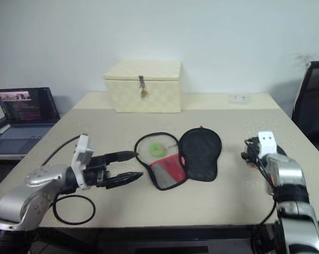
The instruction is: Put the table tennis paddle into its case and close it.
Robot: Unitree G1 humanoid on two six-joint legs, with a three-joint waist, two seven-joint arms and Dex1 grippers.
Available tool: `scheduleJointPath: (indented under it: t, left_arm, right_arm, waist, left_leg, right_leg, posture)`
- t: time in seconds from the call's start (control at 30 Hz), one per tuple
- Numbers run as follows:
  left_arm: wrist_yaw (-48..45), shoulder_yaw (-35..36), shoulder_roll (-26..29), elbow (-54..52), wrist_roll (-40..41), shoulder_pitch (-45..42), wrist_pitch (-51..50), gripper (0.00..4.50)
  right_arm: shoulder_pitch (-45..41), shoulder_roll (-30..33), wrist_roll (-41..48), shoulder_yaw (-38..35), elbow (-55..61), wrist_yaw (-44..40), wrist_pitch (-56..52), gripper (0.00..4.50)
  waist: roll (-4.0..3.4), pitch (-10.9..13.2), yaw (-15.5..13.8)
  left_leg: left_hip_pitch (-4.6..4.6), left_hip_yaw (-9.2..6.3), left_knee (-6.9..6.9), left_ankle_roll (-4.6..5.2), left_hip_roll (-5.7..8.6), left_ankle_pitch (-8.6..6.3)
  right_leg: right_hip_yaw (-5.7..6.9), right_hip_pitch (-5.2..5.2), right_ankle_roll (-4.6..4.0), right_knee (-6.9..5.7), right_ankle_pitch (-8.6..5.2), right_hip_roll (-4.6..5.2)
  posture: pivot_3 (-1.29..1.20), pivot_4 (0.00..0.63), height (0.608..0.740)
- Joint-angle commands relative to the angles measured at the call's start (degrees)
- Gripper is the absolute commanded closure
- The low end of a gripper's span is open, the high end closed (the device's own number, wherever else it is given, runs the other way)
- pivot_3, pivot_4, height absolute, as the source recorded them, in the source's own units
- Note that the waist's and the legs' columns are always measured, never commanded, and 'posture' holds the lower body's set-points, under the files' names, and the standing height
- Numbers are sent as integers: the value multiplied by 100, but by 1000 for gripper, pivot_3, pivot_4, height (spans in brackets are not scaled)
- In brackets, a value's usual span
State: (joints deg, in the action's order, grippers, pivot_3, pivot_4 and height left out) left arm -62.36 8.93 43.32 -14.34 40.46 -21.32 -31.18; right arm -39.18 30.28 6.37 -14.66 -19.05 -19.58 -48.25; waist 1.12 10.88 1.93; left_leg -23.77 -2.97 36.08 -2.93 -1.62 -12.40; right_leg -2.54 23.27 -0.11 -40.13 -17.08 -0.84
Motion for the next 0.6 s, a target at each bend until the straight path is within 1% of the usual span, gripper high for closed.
scheduleJointPath:
  t: [0.03, 0.13, 0.27, 0.4, 0.6]
  left_arm:
    - [-347, -75, 107, 128, 108, -277, -41, 323]
    - [-715, -219, 226, 307, 108, -501, -152, 323]
    - [-1128, -467, 322, 585, -43, -780, -127, 323]
    - [-1224, -564, 222, 786, -165, -1022, -38, 323]
    - [-1214, -544, 162, 775, -234, -981, 29, 323]
  right_arm:
    - [367, -61, 198, -574, 1585, 491, -790, 22]
    - [807, -201, 283, -732, 2270, 691, -1246, 22]
    - [1143, -393, 333, -792, 2604, 828, -1553, 22]
    - [1202, -477, 295, -744, 2340, 943, -1460, 22]
    - [1242, -351, 228, -687, 1938, 1022, -1172, 22]
  waist:
    - [-5, -3, 36]
    - [-4, -4, 74]
    - [-4, -4, 98]
    - [-3, -5, 107]
    - [0, -6, 107]
  left_leg:
    - [9, 12, 0, 0, 4, 0]
    - [18, 10, -2, 0, 7, 0]
    - [18, 9, -2, 0, 7, 0]
    - [16, 15, -1, 1, 9, -1]
    - [12, 11, -1, 1, 8, -1]
  right_leg:
    - [0, 0, 0, -3, 0, -6]
    - [0, -6, 7, -3, -5, -18]
    - [-8, -7, 12, -3, -9, -33]
    - [-9, -7, 14, 0, -9, -43]
    - [-12, -7, 13, 5, -9, -42]
  posture:
    - [0, 150, 740]
    - [0, 150, 740]
    - [0, 150, 740]
    - [0, 150, 740]
    - [0, 150, 740]
